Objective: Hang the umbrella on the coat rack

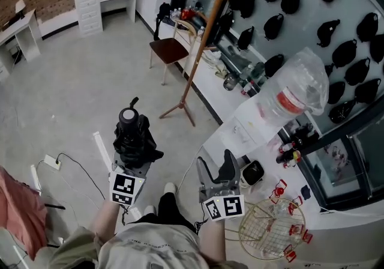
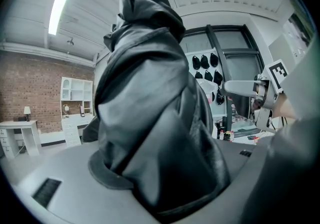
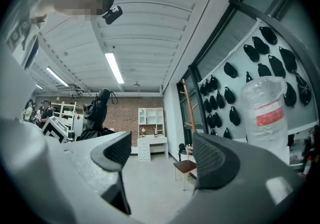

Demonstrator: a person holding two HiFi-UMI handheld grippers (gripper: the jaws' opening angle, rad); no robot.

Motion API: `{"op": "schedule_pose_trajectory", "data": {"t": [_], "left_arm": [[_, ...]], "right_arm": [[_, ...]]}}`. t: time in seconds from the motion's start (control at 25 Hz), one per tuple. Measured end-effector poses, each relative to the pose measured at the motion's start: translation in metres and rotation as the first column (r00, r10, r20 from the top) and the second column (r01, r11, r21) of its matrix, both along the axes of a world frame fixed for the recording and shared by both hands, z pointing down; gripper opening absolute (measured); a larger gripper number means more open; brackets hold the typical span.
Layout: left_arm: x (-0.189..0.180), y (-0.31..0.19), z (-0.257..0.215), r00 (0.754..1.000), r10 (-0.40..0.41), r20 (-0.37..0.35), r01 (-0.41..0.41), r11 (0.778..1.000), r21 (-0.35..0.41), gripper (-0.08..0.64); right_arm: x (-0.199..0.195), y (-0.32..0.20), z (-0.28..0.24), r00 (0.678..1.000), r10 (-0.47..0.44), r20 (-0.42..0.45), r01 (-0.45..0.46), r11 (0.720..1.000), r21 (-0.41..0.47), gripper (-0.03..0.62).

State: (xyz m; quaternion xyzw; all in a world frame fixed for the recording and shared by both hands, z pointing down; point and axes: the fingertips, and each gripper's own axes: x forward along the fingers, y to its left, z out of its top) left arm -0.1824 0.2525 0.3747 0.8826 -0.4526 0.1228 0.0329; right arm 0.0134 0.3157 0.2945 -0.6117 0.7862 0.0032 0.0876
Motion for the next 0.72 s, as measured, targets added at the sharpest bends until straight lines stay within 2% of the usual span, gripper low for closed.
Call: {"op": "schedule_pose_trajectory", "data": {"t": [0.36,0.72], "left_arm": [[0.057,-0.078,0.013,1.0,-0.014,0.01,0.014,1.0,0.0,0.288],[0.115,-0.163,0.019,0.999,-0.031,0.024,0.031,1.0,-0.002,0.288]], "right_arm": [[0.054,-0.081,0.015,0.999,-0.039,0.006,0.039,0.999,-0.002,0.374],[0.102,-0.173,0.012,0.993,-0.12,0.0,0.12,0.993,0.011,0.374]]}}
